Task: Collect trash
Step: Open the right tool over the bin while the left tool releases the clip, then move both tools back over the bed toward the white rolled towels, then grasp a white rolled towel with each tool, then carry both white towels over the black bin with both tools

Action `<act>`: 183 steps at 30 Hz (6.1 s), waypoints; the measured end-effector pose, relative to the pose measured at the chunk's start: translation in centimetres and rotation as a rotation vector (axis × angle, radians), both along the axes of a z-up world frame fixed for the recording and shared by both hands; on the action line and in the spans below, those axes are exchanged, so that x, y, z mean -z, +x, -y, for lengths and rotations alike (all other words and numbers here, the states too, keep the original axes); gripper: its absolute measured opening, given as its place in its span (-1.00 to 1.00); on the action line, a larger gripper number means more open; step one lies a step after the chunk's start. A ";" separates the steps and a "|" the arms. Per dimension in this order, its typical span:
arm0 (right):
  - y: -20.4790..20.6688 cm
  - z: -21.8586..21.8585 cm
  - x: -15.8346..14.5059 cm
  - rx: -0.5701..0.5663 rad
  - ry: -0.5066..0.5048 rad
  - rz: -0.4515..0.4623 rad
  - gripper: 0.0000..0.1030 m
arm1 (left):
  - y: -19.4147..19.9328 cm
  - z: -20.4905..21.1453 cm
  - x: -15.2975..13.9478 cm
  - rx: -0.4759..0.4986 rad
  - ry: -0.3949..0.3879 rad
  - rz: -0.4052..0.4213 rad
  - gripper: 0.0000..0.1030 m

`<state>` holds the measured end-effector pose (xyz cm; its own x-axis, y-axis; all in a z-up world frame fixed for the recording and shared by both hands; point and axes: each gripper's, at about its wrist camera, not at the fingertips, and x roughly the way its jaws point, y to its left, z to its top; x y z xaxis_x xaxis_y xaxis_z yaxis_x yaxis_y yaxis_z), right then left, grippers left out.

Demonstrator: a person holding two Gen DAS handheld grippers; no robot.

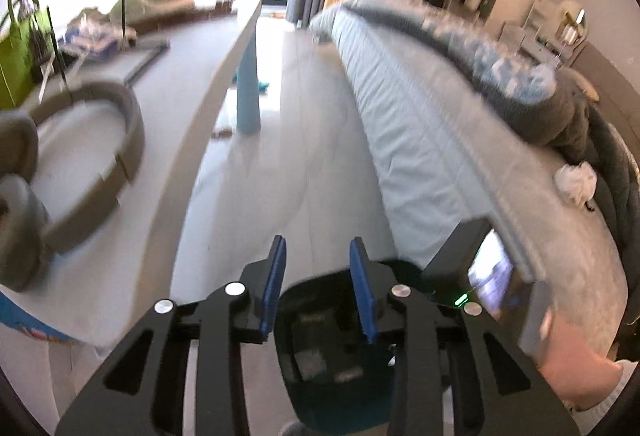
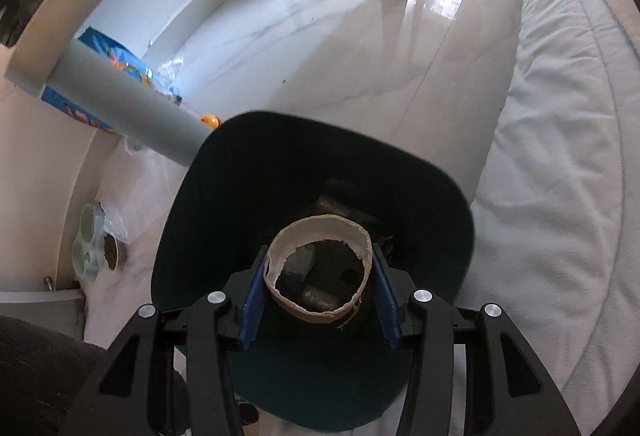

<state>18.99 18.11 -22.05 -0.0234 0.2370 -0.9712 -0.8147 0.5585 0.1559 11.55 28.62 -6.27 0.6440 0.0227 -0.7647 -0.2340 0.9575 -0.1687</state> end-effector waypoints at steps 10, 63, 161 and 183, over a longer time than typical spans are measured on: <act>-0.6 0.6 -1.0 -0.029 -0.001 0.008 0.23 | -0.5 1.0 -3.9 -0.009 0.018 0.174 -0.33; 11.6 27.4 -18.8 0.412 0.346 0.545 0.33 | 8.5 18.0 -5.8 0.168 -0.013 0.314 0.56; 10.2 32.5 -19.2 0.505 0.480 0.410 -0.12 | 9.5 23.1 -1.2 0.233 0.038 0.067 -0.19; 5.2 19.8 -19.1 0.338 0.530 0.344 -0.12 | 3.2 12.4 0.4 0.094 0.037 -0.016 -0.19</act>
